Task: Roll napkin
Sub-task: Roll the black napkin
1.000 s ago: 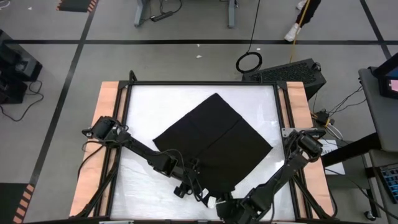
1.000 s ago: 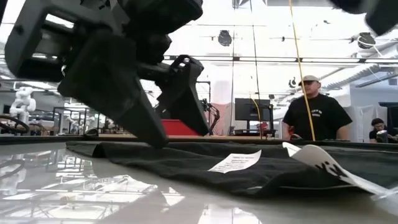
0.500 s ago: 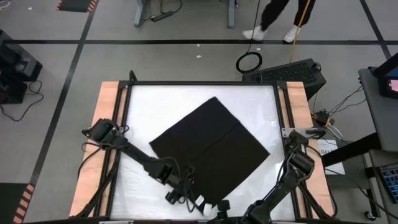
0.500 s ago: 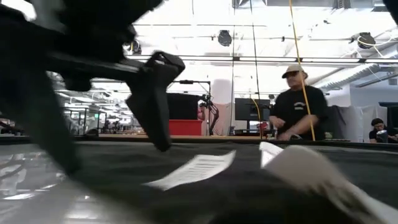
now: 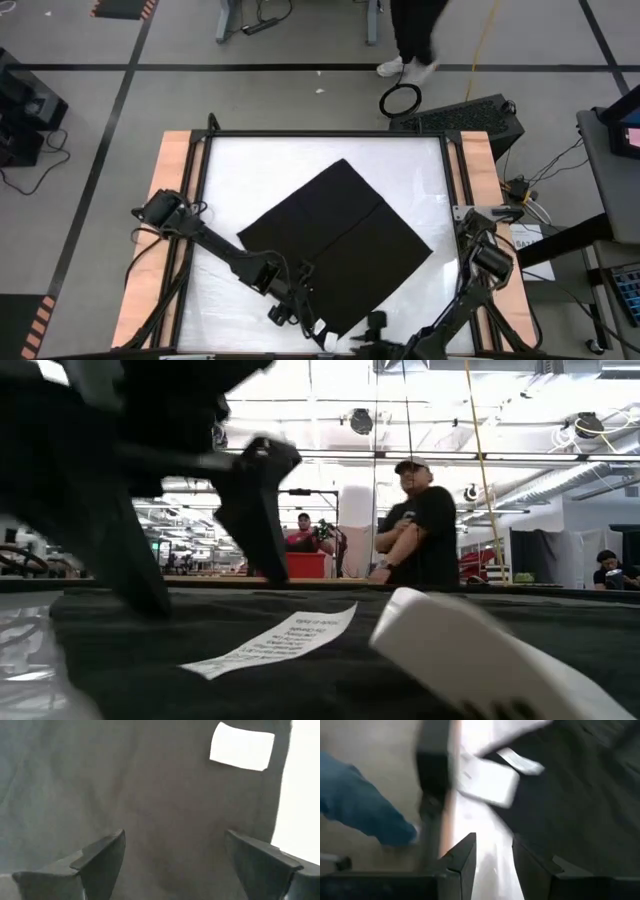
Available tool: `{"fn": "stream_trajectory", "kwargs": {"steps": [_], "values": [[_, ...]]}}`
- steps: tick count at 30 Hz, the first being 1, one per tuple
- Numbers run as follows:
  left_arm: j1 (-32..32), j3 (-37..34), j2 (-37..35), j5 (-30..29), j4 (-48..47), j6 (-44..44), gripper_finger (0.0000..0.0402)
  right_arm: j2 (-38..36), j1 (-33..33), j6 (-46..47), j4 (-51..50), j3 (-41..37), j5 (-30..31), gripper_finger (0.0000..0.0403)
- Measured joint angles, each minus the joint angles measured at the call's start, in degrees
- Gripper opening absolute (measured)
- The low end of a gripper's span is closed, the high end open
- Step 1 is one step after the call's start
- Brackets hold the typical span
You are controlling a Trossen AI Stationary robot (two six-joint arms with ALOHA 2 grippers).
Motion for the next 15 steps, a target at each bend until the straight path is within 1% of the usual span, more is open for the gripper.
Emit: {"fn": "stream_trajectory", "kwargs": {"steps": [6,9,12,15], "values": [[-0.49,1.6,-6.16,0.07,0.41,-0.09,0.0345,-5.75,0.98,11.58,-20.34,0.06,0.07,0.0116],[-1.8,2.33,-6.77,3.01,1.63,-0.17,0.0345,-7.6,0.92,14.28,-28.14,0.04,-1.41,0.0116],[-3.21,2.35,-5.03,7.09,4.66,-0.18,0.0345,-8.32,0.89,13.41,-30.96,0.04,-2.05,0.0116],[-4.15,2.32,-2.28,8.56,6.79,-0.05,0.0345,-8.35,-0.13,8.56,-28.37,-0.04,-3.15,0.0116]]}}
